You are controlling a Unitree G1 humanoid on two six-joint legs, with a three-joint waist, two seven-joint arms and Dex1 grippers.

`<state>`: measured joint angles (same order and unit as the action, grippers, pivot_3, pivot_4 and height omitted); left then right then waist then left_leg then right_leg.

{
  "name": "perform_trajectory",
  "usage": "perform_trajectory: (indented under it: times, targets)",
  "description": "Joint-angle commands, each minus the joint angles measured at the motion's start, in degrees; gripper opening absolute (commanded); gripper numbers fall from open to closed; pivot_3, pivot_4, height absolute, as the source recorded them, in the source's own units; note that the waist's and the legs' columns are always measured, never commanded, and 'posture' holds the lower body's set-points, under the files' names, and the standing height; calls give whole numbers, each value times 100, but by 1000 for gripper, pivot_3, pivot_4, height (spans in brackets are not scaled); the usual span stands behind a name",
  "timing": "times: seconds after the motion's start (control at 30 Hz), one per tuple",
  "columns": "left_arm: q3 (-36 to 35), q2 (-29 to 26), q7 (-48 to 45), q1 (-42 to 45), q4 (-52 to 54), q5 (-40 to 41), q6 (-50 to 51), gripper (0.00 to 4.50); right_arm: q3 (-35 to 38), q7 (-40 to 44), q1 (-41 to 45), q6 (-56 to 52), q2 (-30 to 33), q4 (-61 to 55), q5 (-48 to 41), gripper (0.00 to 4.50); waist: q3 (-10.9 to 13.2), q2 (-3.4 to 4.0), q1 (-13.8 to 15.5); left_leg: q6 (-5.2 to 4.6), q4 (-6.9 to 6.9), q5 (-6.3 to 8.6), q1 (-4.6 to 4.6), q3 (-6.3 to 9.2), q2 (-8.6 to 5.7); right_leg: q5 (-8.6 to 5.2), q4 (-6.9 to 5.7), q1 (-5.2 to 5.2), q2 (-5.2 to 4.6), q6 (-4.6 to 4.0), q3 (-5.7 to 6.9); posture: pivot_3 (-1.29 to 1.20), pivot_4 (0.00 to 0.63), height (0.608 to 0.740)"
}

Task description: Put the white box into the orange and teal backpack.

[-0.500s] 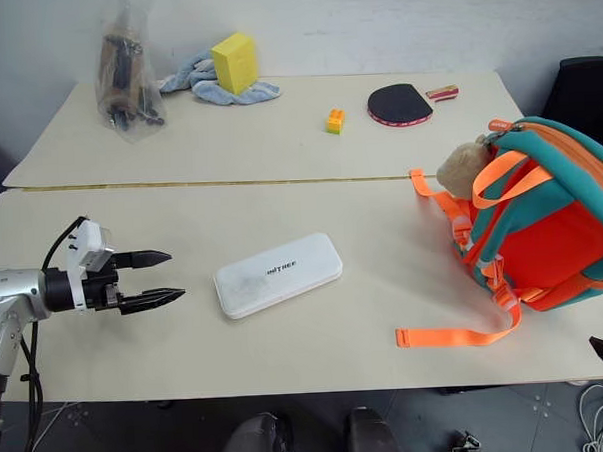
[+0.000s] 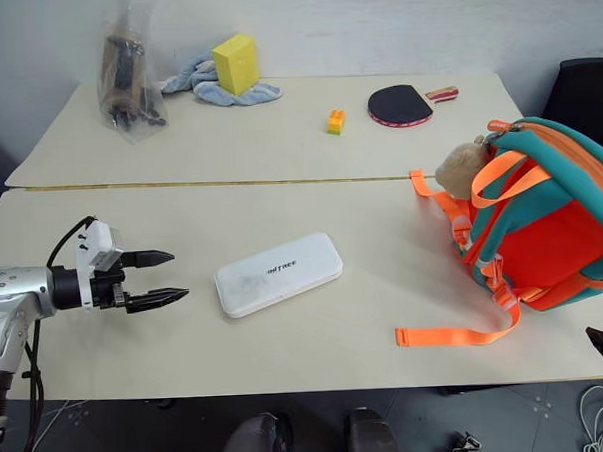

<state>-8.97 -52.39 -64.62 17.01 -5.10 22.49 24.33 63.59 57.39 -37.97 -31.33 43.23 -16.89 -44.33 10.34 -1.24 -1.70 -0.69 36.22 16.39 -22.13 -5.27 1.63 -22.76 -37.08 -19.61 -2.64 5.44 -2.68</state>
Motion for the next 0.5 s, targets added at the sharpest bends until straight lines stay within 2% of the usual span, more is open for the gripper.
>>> perform_trajectory:
  times: [0.03,0.1,0.2,0.37,0.43,0.5]
  targets:
    - [-77,-24,-13,50,121,35,-38,4500,45,-38,-75,90,-16,-253,88,4487,0,0,-2,0,0,0,0,0,0,0,0,0,0,0,0,0,150,740]
    - [-26,-86,-65,-48,215,-23,-91,4500,-133,73,-280,25,-93,-880,4,4313,0,0,-5,-1,0,0,0,-1,0,0,-2,-1,0,0,0,0,150,740]
    - [12,-153,-186,-161,346,-27,-82,3933,-380,163,-446,-135,-89,-1657,-268,3613,0,0,-27,4,-2,-2,1,0,6,0,-5,-3,7,0,0,0,150,740]
    - [163,-158,-287,-341,663,-116,-169,2329,-966,1,-140,-329,209,-2350,-463,1795,-2,-5,-14,3,11,-4,0,1,4,1,-12,1,4,1,-1,0,150,740]
    - [342,-76,-193,-368,689,-356,-425,1763,-1478,-323,289,-371,313,-2521,-417,1198,-4,-8,-20,1,17,-5,1,1,4,1,-17,1,2,1,-1,0,150,740]
    - [557,184,52,-312,620,-604,-713,1217,-2421,-829,1043,-425,384,-2640,-168,604,-4,-8,-24,-2,25,-7,2,1,3,1,-31,-2,2,1,-2,0,150,740]
